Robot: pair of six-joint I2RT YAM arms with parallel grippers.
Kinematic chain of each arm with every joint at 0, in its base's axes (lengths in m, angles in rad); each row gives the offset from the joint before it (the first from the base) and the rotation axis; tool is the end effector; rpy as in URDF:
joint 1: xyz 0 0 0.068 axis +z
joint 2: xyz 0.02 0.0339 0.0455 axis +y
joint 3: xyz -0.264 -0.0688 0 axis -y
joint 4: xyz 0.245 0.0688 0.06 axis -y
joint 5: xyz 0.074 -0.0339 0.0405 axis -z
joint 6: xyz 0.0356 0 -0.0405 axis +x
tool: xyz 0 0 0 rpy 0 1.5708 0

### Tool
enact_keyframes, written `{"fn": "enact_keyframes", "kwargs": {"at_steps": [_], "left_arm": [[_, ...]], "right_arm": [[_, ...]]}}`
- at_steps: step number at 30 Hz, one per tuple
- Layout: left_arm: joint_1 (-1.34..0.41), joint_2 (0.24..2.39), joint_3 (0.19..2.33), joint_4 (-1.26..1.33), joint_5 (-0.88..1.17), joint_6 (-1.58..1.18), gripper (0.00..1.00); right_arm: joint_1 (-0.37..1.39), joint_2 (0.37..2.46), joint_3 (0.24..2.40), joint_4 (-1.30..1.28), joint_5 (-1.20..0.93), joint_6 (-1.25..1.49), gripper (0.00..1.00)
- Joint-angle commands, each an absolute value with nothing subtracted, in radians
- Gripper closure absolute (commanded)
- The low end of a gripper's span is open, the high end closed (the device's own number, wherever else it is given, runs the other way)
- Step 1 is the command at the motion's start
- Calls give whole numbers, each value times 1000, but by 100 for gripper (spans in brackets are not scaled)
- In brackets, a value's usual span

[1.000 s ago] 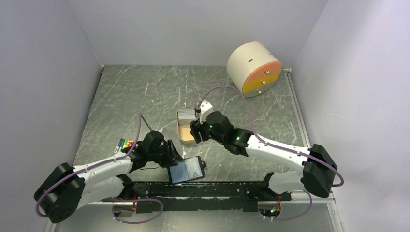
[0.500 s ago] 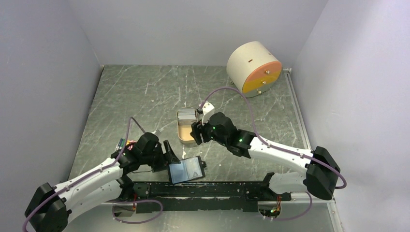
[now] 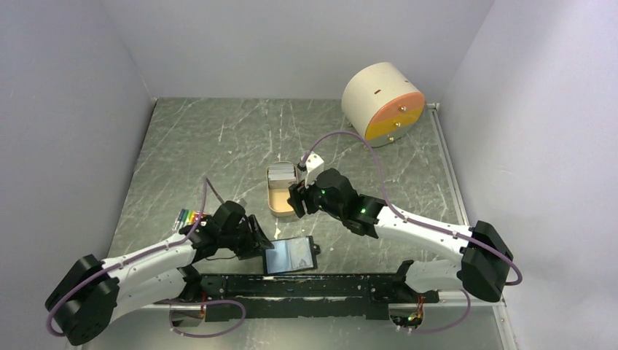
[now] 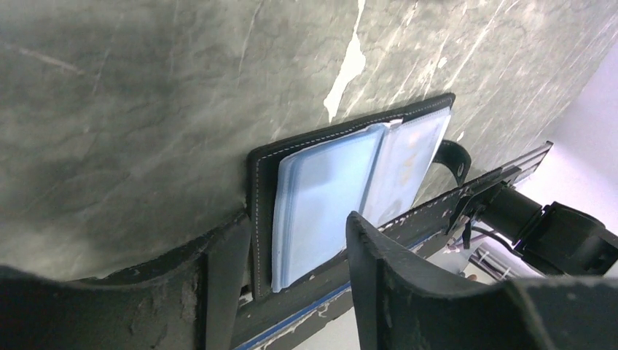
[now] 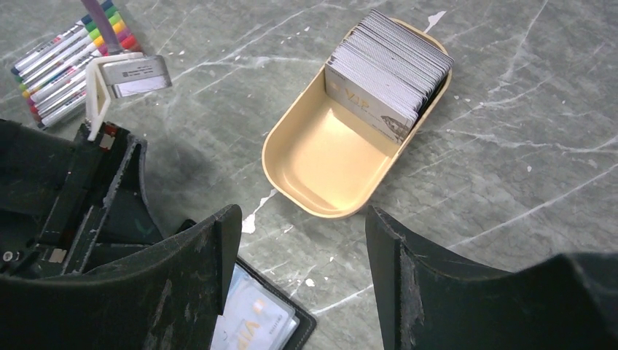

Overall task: Put the credit cards into the card holder
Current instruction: Adjust the card holder at the center of the board, then pick up the credit card from the storage box.

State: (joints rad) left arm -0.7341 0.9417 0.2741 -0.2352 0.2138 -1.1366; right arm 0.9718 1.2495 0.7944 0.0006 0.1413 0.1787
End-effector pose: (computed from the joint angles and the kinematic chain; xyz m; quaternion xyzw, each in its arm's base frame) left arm 0.1149 -0.1139 0.1370 -0.1535 0.9274 -0.3222 0.1123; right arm 0.1627 0.2294 0.2622 -0.2923 0.7949 0.2372 0.4758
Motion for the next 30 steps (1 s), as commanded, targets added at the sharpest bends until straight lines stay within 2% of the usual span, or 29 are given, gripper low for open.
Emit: {"fn": "enact_keyframes", "kwargs": {"at_steps": [1, 6, 12, 18, 25, 26, 27, 30], "left_arm": [[-739, 1029, 291, -140, 181, -1113, 44], [-739, 1061, 349, -150, 165, -1090, 48], [-739, 842, 371, -259, 79, -1073, 41], [-739, 598, 452, -431, -38, -998, 30], [-739, 463, 502, -565, -105, -967, 21], [-740, 446, 504, -577, -107, -970, 18], [-741, 429, 500, -566, -98, -968, 1], [-740, 390, 515, -590, -99, -975, 1]], "right_arm": [[964, 1242, 796, 20, 134, 165, 33], [960, 1278, 812, 37, 130, 86, 33], [959, 1346, 815, 141, 119, -106, 34], [954, 1496, 901, 137, 169, -309, 33], [942, 1719, 1067, 91, 179, -480, 31], [938, 1738, 1078, 98, 174, -496, 31], [935, 1756, 1088, 104, 169, -519, 31], [933, 1805, 1113, 111, 151, -565, 31]]}}
